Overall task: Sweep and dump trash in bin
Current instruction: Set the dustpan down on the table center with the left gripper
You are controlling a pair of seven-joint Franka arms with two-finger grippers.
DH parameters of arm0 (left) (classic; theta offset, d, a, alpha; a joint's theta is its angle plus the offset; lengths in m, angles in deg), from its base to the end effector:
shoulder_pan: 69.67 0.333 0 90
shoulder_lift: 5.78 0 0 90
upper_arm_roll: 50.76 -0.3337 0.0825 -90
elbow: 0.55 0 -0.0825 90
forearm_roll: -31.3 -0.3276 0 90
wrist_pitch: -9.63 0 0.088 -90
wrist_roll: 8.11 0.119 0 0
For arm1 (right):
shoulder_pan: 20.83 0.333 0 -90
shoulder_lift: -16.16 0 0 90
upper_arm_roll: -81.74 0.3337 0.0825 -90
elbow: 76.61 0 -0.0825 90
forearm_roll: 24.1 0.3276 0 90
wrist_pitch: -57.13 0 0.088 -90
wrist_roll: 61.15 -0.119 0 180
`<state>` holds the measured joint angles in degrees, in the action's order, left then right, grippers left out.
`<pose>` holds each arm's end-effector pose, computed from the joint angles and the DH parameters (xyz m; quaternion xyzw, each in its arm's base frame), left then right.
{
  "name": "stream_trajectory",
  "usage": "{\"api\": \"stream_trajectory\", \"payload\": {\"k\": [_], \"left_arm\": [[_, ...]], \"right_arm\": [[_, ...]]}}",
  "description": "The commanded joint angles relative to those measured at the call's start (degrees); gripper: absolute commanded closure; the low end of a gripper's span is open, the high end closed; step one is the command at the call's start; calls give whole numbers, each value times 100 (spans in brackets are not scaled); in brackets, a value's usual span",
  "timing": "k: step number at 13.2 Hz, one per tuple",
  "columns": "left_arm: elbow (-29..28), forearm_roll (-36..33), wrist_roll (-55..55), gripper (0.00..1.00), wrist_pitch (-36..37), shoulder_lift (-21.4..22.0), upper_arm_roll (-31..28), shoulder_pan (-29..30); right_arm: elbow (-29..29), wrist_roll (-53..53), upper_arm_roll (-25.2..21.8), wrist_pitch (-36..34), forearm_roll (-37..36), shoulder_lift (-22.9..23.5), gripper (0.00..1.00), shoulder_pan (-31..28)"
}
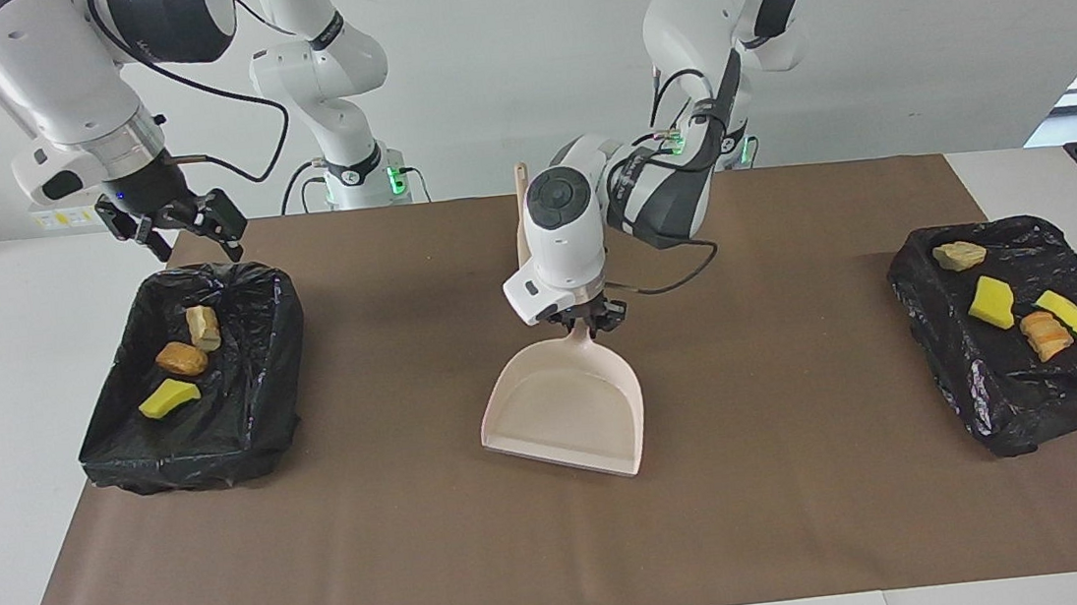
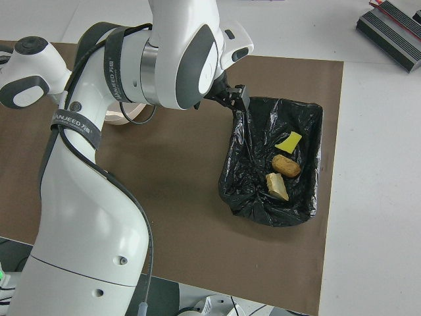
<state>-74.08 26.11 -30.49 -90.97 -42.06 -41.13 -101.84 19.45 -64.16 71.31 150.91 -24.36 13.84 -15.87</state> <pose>0.5215 -0.4173 0.3919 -0.9829 0.1677 0.0681 0.0346 0.4870 -0.0491 0.6114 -0.9973 0.0737 0.0000 0.0014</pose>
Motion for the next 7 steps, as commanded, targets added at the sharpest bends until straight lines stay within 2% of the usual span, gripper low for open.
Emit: {"api": "stream_trajectory", "payload": {"k": [1,4,7], "left_arm": [[436,219,-703,100,32,-221,-128,-79],[305,640,-1224,100,-326,-204,-128,-70],[67,633,-1172,100,-609,-160,-128,-35]], "right_arm": [[-123,126,85,-105,150,65,0,-206],[-115,117,120,-105,141,65,0,-259],[-123,126,112,-79,89,56,0,-189]]}}
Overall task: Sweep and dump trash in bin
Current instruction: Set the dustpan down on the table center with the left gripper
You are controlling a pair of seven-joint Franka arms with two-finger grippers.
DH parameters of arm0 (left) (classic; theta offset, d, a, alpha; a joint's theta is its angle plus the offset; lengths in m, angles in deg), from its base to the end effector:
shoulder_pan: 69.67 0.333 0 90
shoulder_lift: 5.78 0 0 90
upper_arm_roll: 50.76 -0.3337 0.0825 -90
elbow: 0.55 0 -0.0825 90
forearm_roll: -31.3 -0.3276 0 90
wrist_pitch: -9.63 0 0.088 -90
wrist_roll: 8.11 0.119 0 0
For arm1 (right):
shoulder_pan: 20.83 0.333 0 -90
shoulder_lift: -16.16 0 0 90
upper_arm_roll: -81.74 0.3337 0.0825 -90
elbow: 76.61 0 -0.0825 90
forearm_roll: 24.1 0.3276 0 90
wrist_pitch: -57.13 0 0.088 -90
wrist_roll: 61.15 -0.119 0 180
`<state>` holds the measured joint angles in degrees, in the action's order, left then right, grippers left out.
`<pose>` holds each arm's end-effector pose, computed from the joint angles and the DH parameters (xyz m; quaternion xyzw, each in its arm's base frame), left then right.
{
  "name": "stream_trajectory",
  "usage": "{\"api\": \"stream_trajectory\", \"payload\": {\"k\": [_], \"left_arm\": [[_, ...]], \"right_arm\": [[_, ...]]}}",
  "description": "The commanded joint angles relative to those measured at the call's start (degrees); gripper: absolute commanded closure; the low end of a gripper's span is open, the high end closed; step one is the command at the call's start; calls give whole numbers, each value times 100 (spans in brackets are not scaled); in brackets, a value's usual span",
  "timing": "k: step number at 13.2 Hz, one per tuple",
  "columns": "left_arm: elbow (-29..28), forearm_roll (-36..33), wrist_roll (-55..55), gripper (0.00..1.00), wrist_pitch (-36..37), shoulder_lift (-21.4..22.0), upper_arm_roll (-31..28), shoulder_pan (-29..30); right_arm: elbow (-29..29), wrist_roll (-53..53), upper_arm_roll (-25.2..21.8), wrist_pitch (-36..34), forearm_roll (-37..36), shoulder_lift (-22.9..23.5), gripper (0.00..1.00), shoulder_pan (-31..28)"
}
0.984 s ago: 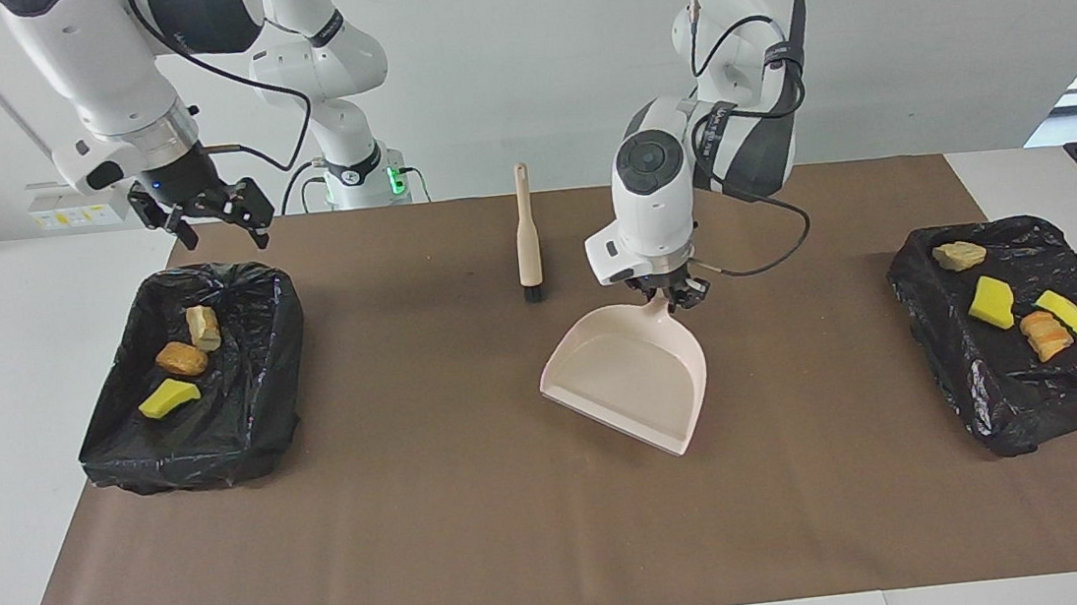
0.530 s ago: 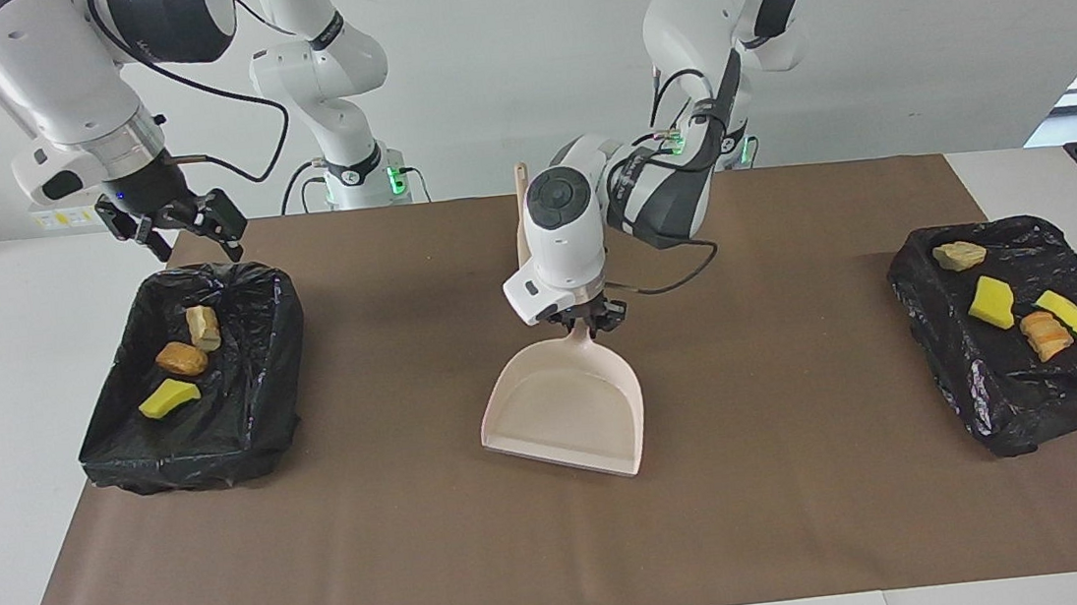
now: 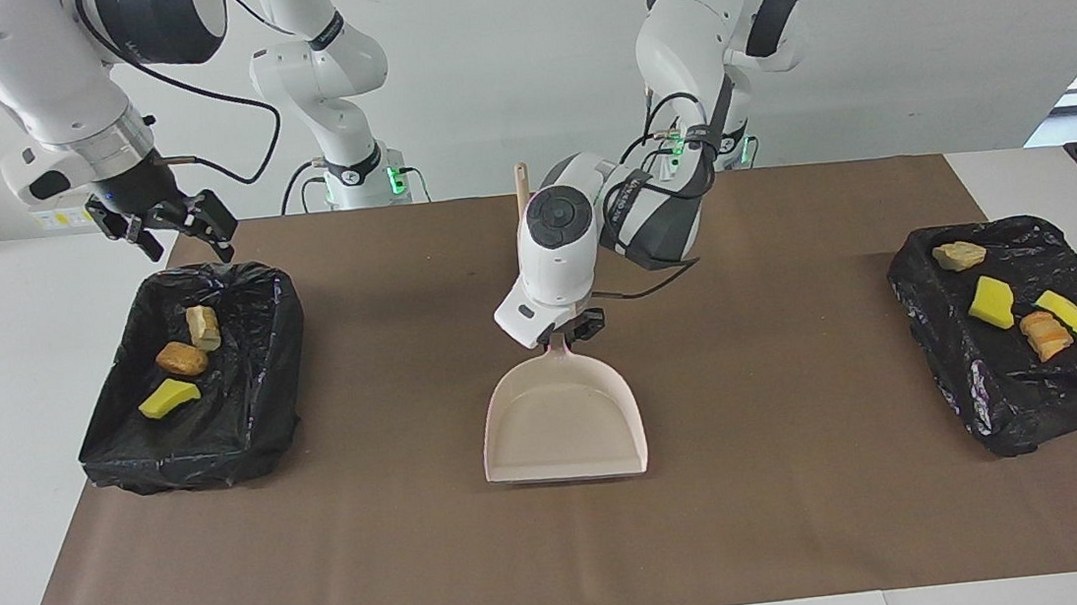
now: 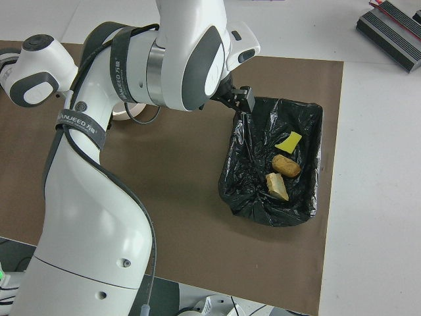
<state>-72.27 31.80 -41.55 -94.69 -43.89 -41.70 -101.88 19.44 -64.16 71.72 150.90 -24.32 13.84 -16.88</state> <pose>0.5309 -0.4295 0.3882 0.9962 -0.0524 -0.0676 0.0158 0.4865 -0.0541 0.6115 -0.9969 0.0790 -0.0001 0.0016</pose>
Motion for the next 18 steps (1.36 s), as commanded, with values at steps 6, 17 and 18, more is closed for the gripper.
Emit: {"api": "stream_trajectory", "payload": {"k": [6,17,18], "left_arm": [[-939,64,101,100,-335,391,-72,-49],[-888,38,153,0,517,1867,-335,872],[-879,20,197,0,544,2086,-336,1048]], "right_arm": [[-614,539,98,-517,-31,30,0,-97],[-570,565,98,-816,-4,-119,0,-88],[-570,556,98,-808,-4,-119,0,-96]]}}
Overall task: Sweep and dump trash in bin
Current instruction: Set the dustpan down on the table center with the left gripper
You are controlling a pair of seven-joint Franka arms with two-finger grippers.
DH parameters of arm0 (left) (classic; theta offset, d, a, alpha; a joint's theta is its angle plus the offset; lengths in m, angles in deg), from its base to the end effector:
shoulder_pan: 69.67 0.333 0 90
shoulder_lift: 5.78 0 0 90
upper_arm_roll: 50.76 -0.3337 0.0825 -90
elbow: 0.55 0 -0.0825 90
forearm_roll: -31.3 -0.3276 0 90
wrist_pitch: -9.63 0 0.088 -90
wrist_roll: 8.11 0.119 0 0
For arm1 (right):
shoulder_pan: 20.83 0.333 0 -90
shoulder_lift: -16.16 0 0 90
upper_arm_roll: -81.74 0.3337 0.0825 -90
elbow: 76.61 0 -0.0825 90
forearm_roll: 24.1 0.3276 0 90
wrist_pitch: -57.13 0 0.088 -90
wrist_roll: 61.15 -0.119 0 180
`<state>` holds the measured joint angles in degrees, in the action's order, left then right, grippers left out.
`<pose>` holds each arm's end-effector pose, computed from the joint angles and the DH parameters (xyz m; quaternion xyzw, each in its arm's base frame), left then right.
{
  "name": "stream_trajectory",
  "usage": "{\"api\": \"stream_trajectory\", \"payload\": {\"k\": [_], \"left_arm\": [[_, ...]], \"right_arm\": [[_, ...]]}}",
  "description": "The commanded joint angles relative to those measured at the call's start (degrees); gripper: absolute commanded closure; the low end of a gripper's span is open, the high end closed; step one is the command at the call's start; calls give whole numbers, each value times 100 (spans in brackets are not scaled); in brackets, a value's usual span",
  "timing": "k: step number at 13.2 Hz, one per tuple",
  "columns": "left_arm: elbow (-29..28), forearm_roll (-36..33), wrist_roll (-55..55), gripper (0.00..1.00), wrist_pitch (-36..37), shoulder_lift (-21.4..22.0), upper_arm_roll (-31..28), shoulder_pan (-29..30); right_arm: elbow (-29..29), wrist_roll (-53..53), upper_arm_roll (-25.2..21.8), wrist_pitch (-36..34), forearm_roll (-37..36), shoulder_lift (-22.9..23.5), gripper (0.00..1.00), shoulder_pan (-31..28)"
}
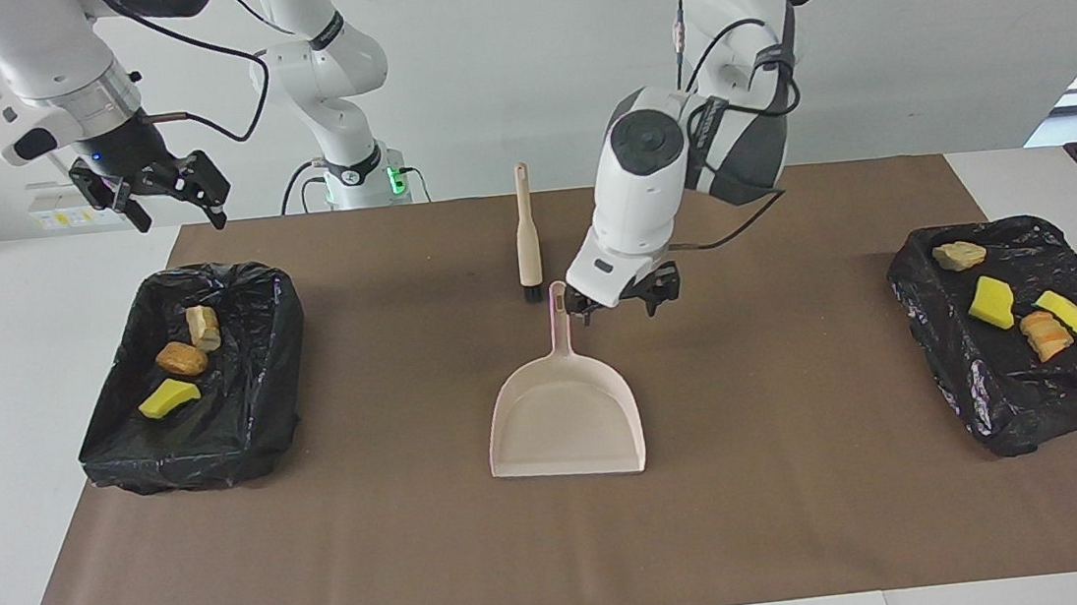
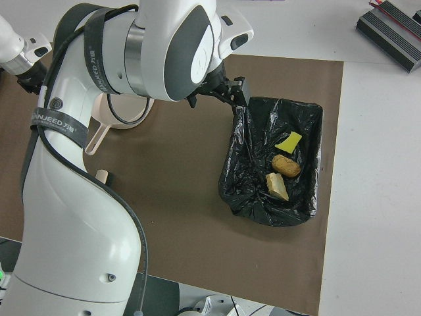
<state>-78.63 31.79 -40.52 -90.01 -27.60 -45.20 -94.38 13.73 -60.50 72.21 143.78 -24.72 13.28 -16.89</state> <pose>0.5446 -0.3061 0.5186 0.9995 0.0228 -0.0128 0.0183 0.4731 -0.0502 0.6468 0.9990 -0.0432 -0.0075 0.0008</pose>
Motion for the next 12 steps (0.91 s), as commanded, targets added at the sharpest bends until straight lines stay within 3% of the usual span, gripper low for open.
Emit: {"api": "stream_trajectory", "payload": {"k": [1,7,12], "left_arm": [[-252,-40,390,0,138,660,23,561],[-252,-59,3518,0,1165,1776,23,2064],[-261,-59,4444,0,1914,2305,-20,2619]], "right_arm": [[0,173,48,-77,36,-63,0,-87],[18,181,48,-86,45,-81,0,-78],[27,172,57,-77,45,-90,0,-69]]}}
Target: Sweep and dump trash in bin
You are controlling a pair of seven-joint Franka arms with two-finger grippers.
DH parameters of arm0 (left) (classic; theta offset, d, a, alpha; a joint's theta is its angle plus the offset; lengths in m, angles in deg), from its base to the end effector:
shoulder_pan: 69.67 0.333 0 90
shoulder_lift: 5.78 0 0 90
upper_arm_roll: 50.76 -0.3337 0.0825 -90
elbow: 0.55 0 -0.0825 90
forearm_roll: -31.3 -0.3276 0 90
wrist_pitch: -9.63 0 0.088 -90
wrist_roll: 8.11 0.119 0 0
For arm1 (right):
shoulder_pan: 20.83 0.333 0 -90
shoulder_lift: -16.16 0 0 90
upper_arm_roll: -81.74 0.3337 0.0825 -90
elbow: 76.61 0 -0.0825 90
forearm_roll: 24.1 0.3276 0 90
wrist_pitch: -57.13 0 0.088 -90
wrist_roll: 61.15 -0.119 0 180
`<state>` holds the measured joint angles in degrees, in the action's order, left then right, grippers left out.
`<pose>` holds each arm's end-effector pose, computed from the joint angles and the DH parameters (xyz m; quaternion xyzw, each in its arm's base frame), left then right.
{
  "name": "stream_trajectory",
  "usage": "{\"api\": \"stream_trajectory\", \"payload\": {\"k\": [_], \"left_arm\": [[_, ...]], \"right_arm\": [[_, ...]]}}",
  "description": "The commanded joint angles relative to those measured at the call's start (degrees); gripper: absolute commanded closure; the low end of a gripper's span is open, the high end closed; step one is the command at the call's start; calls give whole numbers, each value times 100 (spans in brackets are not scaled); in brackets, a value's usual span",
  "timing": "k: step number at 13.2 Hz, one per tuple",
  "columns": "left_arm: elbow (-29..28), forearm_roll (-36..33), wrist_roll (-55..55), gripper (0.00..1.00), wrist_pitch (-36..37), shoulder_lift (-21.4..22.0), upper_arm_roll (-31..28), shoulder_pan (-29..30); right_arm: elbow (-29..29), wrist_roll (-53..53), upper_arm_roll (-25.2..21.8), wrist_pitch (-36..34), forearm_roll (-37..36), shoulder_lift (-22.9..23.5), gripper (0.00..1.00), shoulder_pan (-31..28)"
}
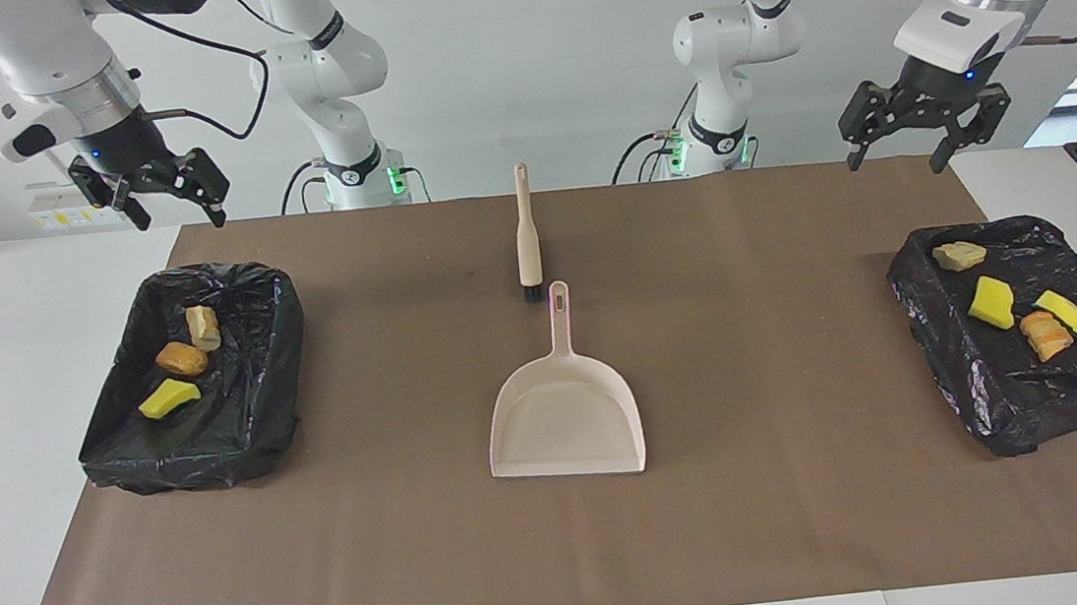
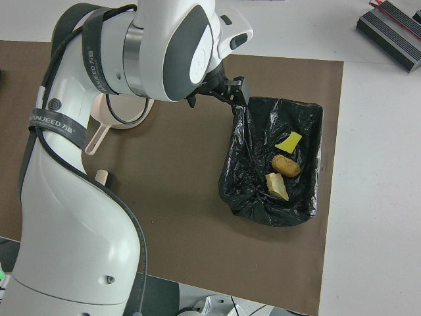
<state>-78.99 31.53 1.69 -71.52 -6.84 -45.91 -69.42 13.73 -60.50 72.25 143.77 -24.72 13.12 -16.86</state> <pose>0.4855 -0.0390 0.6896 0.9920 -0.1256 0.0145 0.0021 0.4723 -0.0497 0.6481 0.9991 -0.0426 -0.0062 0.0007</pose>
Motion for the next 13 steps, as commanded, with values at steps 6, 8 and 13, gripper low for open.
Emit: {"api": "stream_trajectory", "payload": {"k": [6,8,13], "left_arm": [[-127,-244,400,0,564,247,7,116],[-189,-252,506,0,688,325,7,125],[-312,-252,523,0,451,396,-37,133]], "right_arm": [[44,155,53,-77,45,-74,0,-72],[44,146,44,-68,45,-74,0,-73],[44,146,53,-59,45,-74,0,-73]]}}
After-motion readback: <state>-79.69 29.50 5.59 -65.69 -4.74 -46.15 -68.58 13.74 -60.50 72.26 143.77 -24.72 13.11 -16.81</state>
